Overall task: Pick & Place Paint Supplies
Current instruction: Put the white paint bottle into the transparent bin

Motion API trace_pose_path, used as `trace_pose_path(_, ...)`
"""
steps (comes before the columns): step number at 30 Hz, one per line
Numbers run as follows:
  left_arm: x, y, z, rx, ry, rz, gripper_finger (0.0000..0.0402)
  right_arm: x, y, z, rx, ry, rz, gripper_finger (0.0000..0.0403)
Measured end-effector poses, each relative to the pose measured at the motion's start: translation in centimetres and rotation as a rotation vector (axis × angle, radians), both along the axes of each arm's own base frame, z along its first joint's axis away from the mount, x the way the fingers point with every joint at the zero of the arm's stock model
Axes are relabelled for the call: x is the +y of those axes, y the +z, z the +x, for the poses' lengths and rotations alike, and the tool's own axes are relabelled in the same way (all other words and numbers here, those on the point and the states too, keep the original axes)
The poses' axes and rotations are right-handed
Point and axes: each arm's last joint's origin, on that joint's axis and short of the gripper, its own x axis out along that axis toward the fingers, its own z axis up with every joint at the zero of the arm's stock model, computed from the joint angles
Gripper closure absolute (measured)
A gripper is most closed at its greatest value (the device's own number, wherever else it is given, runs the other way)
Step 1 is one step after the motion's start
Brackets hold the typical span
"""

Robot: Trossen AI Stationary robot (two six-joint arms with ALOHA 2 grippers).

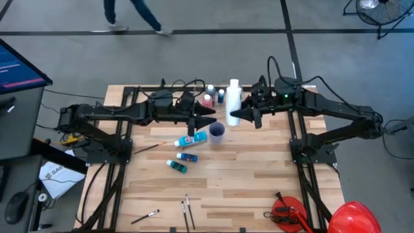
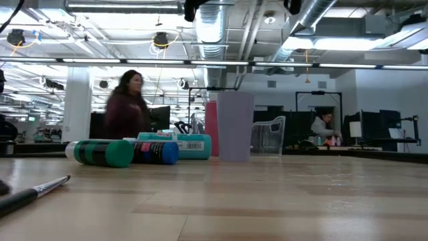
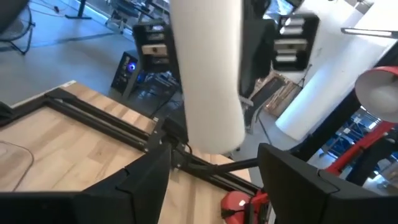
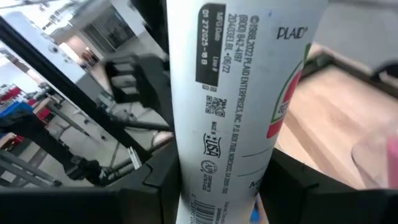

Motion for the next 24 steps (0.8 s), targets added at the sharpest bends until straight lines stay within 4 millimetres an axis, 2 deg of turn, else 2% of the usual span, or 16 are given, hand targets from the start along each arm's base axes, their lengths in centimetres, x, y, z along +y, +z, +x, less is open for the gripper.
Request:
trace_pose_path(6,0.2,-0.5,0.4,0.013,-0.015,-0.015,0.0158,0.3,0.0,1.1,-0.040,0.014,-0.027,0.0245)
trace_pose_path(16,0.4,-2.4,3.1,-0.045,-0.087,-0.074,0.0154,0.4,-0.8,2.6,-0.034,0.030,-0.048,0.0244)
trace_pose_path(24,0.4,-2.4,3.5,-0.083,-0.090,-0.067,0.0151,1.1,-1.0,3.1,-0.036,0.050,-0.043,0.0244)
